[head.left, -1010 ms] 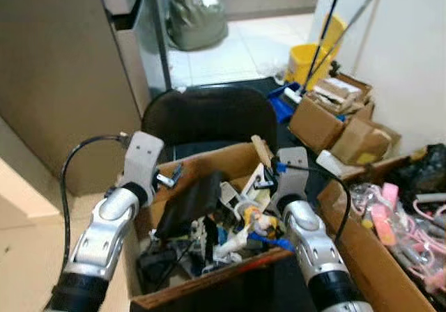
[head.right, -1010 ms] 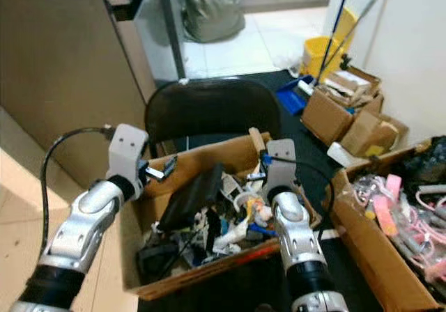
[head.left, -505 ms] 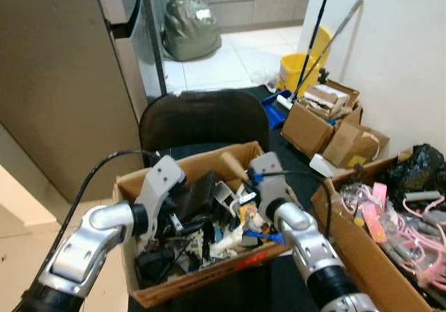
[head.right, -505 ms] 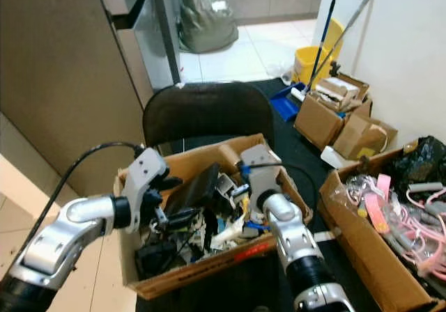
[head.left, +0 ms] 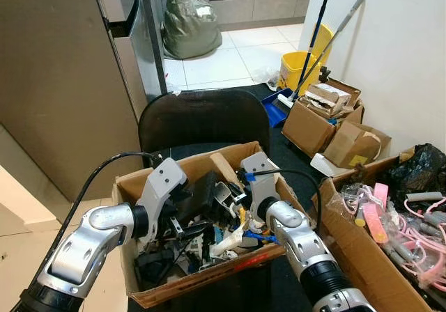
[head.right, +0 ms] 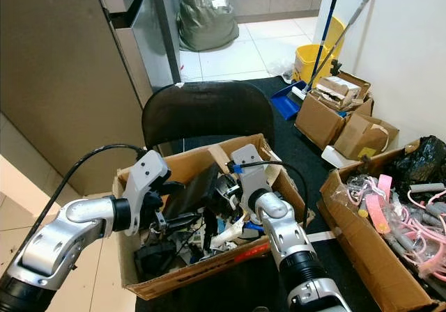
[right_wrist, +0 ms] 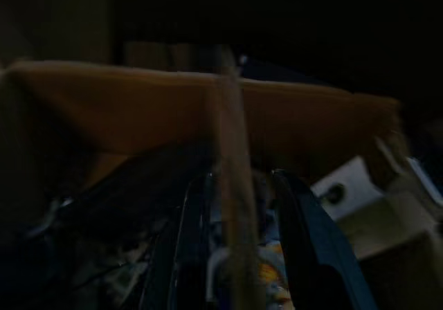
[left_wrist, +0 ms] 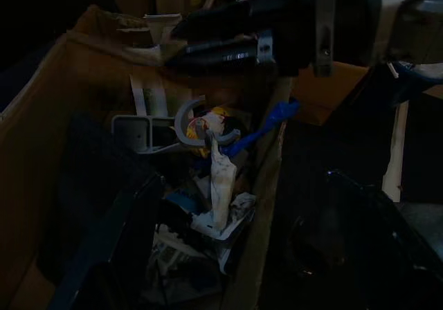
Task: Picking trash to rubbish bin
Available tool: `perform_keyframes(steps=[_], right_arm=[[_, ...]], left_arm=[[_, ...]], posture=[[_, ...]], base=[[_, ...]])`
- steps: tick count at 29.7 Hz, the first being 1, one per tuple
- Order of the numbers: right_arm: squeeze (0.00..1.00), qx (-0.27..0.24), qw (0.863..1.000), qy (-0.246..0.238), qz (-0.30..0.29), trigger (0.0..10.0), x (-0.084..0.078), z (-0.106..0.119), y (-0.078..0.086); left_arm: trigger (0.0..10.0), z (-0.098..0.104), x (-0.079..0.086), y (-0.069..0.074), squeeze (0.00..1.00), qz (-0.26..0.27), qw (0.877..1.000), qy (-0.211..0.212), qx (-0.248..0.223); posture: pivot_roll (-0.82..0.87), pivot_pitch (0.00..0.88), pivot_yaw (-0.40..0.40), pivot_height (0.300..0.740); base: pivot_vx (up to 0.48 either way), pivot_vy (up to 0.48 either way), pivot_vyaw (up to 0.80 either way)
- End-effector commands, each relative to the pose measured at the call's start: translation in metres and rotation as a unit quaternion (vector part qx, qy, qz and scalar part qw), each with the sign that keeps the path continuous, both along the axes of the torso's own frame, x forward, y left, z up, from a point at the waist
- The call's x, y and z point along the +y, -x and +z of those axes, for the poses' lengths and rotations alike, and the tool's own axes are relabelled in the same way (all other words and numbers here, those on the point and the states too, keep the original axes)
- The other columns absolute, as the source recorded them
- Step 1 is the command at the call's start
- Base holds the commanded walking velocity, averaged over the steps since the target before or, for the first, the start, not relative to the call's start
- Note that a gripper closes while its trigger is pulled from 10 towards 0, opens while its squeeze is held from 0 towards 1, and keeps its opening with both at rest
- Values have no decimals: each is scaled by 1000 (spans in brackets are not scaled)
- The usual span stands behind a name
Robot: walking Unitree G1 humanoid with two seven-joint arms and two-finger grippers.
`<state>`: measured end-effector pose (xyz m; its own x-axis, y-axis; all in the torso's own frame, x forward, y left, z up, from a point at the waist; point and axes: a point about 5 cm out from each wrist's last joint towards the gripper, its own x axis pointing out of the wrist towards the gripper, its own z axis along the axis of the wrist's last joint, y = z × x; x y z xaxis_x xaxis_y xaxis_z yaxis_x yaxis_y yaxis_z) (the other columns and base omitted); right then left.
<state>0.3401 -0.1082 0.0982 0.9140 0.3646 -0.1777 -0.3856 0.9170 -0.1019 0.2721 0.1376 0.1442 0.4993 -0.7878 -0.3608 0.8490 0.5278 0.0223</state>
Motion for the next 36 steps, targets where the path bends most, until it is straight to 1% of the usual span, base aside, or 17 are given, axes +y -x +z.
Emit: perform_keyframes(steps=[1,2,3,5,7,9,11,13,14,16,18,20,22,24,27,28,36], right_arm=[[0,0,997,-39,-67,10000,-14,1,-4],[0,0,997,-39,-67,10000,-14,1,-4],[0,-1,994,-58,-91,10000,-21,3,-5],[0,-4,992,-74,-103,10000,-26,5,-6],[0,-14,992,-78,-95,10000,-29,7,-4],[0,-22,992,-72,-97,10000,-30,7,-2],[0,-31,989,-75,-122,10000,-35,8,-1],[0,-34,980,-81,-177,10000,-47,7,0],[0,-34,980,-81,-177,10000,-47,7,0],[0,-37,970,-79,-227,10000,-61,4,4],[0,-41,964,-78,-252,10000,-68,2,7],[0,-51,958,-89,-267,10000,-74,2,13],[0,-55,955,-89,-277,10000,-78,0,18],[0,-56,954,-89,-280,10000,-78,-1,19],[0,-54,952,-96,-285,10000,-75,-3,24],[0,-52,952,-94,-286,10000,-73,-5,25],[0,-47,951,-93,-290,10000,-71,-8,29]], left_arm=[[10000,1,6,-3,0,15,1000,-20,-7],[10000,1,6,-3,0,15,1000,-20,-7],[10000,2,7,-5,0,28,999,-18,-10],[10000,3,8,-7,0,35,999,-13,-11],[10000,4,7,-6,0,29,1000,-10,-7],[10000,3,8,-10,0,50,998,-21,-22],[10000,7,11,-22,0,106,992,-20,-59],[10000,12,19,-35,0,182,978,-25,-99],[10000,12,19,-35,0,182,978,-25,-99],[10000,17,28,-45,0,251,958,-31,-137],[10000,21,33,-49,0,290,942,-35,-167],[10000,19,39,-52,0,343,923,-48,-170],[10000,16,39,-51,0,359,915,-53,-177],[10000,15,37,-51,0,358,915,-52,-179],[10000,12,25,-49,0,330,922,-55,-193],[10000,11,23,-49,0,332,922,-54,-194],[10000,9,26,-50,0,345,918,-55,-189]], posture=[[52,129,66,740],[52,129,66,740],[52,130,66,740],[52,130,66,740],[49,131,68,740],[49,132,66,740],[49,132,66,740],[50,133,59,740],[50,133,59,740],[48,134,60,740],[48,133,62,740],[48,133,62,740],[44,135,64,740],[44,135,64,740],[43,137,65,740],[43,137,65,740],[41,140,65,740]], base=[[0,0,0],[0,0,0],[0,0,0],[0,0,0],[0,0,0],[0,0,0],[0,0,0],[0,0,0],[0,0,0],[0,0,0],[0,0,0],[0,0,-653],[0,0,-800],[0,0,-800],[0,0,-800],[0,0,-800],[0,0,-800]])
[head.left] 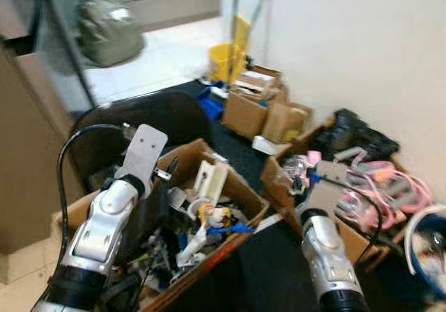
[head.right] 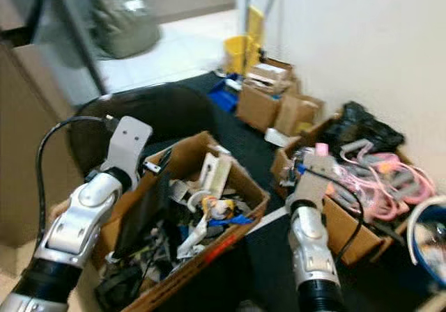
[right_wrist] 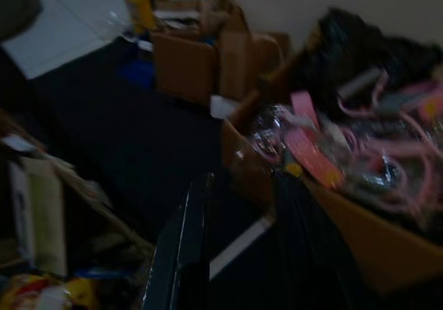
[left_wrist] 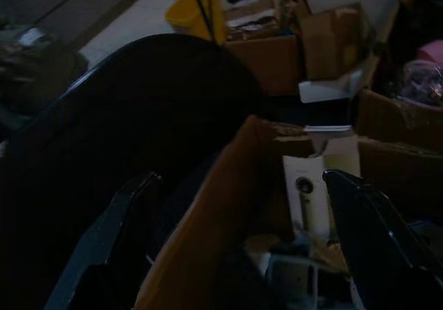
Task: Picking trash to rubbish bin
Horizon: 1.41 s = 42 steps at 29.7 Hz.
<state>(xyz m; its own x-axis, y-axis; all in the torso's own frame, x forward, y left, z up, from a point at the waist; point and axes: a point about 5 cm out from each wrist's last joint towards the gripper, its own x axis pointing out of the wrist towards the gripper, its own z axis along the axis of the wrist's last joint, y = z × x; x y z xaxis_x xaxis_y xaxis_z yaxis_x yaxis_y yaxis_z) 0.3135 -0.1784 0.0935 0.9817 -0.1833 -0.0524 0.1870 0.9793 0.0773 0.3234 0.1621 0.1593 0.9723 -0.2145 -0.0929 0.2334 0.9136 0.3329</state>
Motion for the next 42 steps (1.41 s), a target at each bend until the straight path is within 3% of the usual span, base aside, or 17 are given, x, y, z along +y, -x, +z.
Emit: perform_keyframes(steps=[1,42], right_arm=[[0,7,1000,1,-3,10000,-1,-3,3],[0,4,1000,13,-28,10000,-9,-1,6]], left_arm=[[10000,-7,2,1,0,5,1000,-3,12],[10000,-2,11,-7,0,28,1000,0,-12]], posture=[[41,140,65,740],[33,113,70,740]], base=[[0,0,-800],[0,0,-800]])
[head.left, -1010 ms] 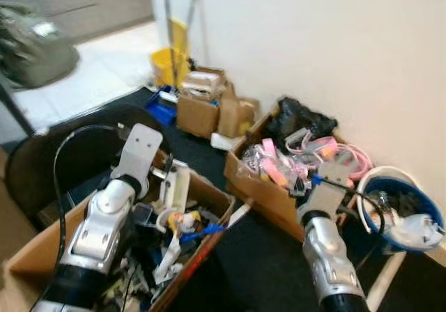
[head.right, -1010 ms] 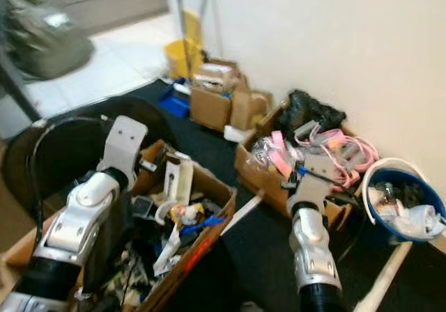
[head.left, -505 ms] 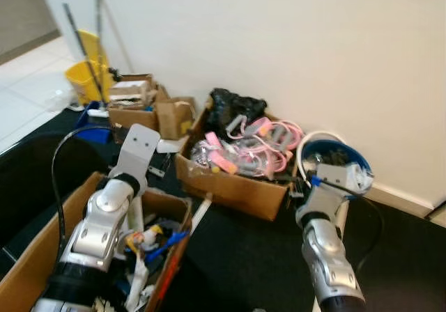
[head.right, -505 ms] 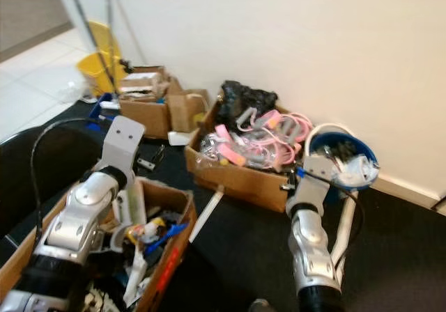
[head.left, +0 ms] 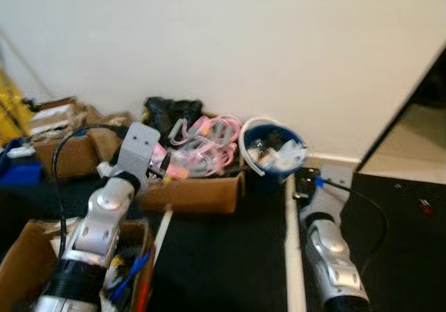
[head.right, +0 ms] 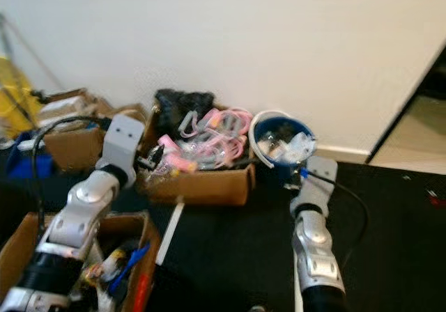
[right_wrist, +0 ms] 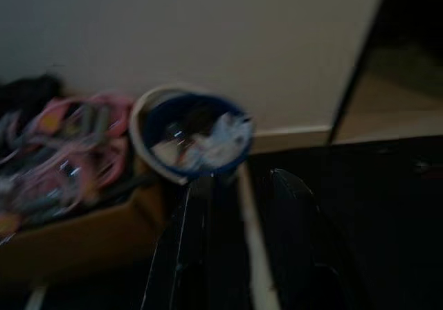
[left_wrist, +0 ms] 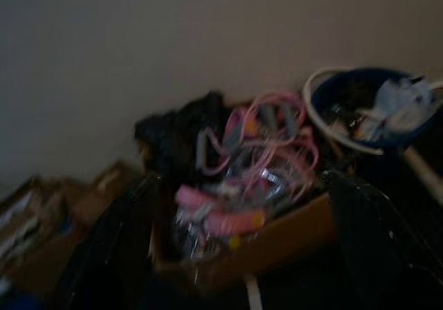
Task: Picking trash to rubbish bin
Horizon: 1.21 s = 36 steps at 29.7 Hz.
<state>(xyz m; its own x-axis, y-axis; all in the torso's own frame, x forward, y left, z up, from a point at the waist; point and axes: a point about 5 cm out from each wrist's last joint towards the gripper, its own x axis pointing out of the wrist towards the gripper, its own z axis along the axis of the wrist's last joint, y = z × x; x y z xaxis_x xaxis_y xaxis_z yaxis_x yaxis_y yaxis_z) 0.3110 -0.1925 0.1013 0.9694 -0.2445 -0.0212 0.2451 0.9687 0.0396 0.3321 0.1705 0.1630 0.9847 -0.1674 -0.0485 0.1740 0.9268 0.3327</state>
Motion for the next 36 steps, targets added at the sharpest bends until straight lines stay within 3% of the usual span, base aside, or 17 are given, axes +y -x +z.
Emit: perform_keyframes(steps=[1,36], right_arm=[[0,15,1000,-9,2,10000,5,-9,4],[0,21,1000,-8,4,10000,8,-10,2]], left_arm=[[10000,-6,3,1,0,3,1000,-4,10],[10000,-5,3,-2,0,23,1000,11,-8]], posture=[[33,113,70,740],[43,117,54,740]], base=[[0,0,-800],[0,0,-800]])
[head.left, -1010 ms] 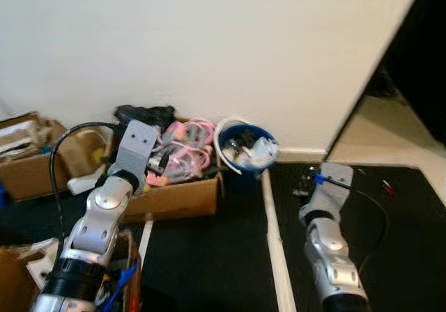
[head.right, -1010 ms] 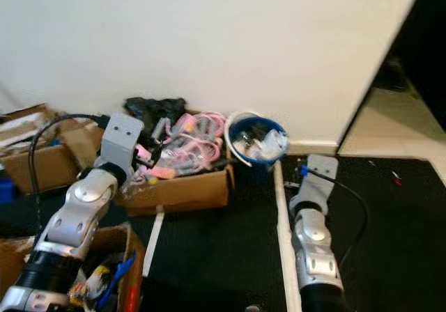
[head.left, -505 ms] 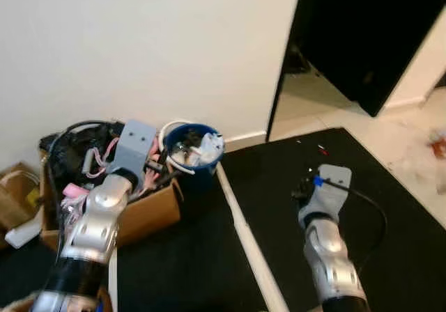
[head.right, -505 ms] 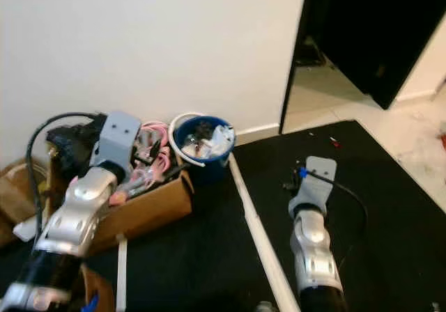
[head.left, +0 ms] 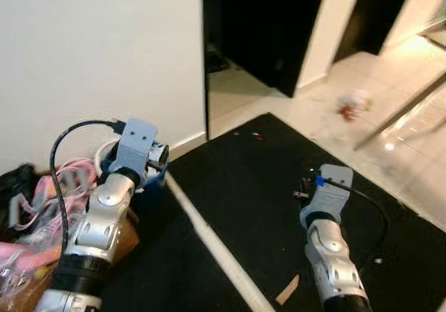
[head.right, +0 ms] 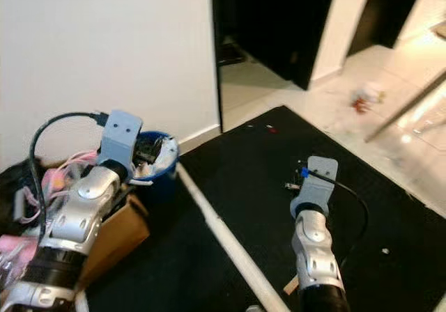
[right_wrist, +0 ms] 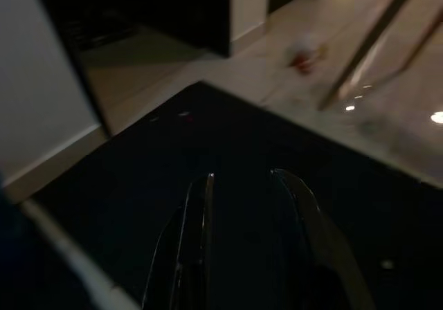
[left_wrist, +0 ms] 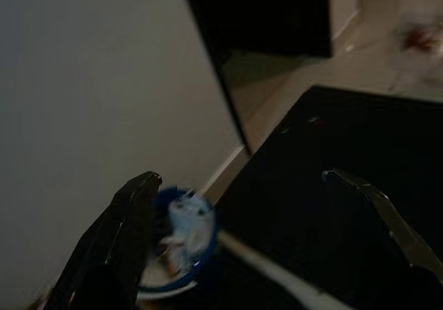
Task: Picking trash to rubbish bin
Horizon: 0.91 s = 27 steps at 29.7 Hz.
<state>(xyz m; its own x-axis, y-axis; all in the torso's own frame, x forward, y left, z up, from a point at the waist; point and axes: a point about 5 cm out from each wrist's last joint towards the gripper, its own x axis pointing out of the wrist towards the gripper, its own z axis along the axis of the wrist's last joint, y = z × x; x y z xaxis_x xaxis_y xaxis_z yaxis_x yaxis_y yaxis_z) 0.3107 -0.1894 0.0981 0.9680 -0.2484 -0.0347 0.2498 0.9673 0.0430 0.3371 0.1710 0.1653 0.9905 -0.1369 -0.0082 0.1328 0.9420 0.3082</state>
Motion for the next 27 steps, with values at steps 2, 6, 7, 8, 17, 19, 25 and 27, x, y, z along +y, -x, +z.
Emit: perform_keyframes(steps=[2,6,7,8,17,19,25,27], right_arm=[[0,14,1000,-6,7,10000,5,-7,2],[0,13,1000,-6,8,10000,5,-6,2],[0,13,1000,-6,8,10000,5,-6,3],[0,14,1000,-6,7,10000,5,-7,3],[0,19,1000,-4,3,10000,2,-8,7],[0,20,1000,-5,2,10000,2,-9,8],[0,22,1000,-4,2,10000,3,-9,8],[0,22,1000,-4,2,10000,3,-9,8]], left_arm=[[10000,-7,3,3,0,10,1000,-3,10],[10000,-8,3,3,0,10,1000,0,12],[10000,-8,2,3,0,9,1000,3,13],[10000,-8,1,3,0,8,1000,4,13],[10000,-9,-2,2,0,3,1000,8,16],[10000,-9,-2,2,0,4,1000,9,17],[10000,-10,-2,3,0,2,1000,9,17],[10000,-10,-3,3,0,3,1000,10,17]], posture=[[43,120,54,740],[40,123,55,740],[33,126,58,740],[30,127,59,740],[23,133,61,740],[28,139,60,740],[23,141,63,740],[23,141,63,740]], base=[[0,0,-800],[0,0,-800],[0,0,-800],[0,0,-800],[0,0,-800],[0,0,-800],[0,0,-800],[0,0,-800]])
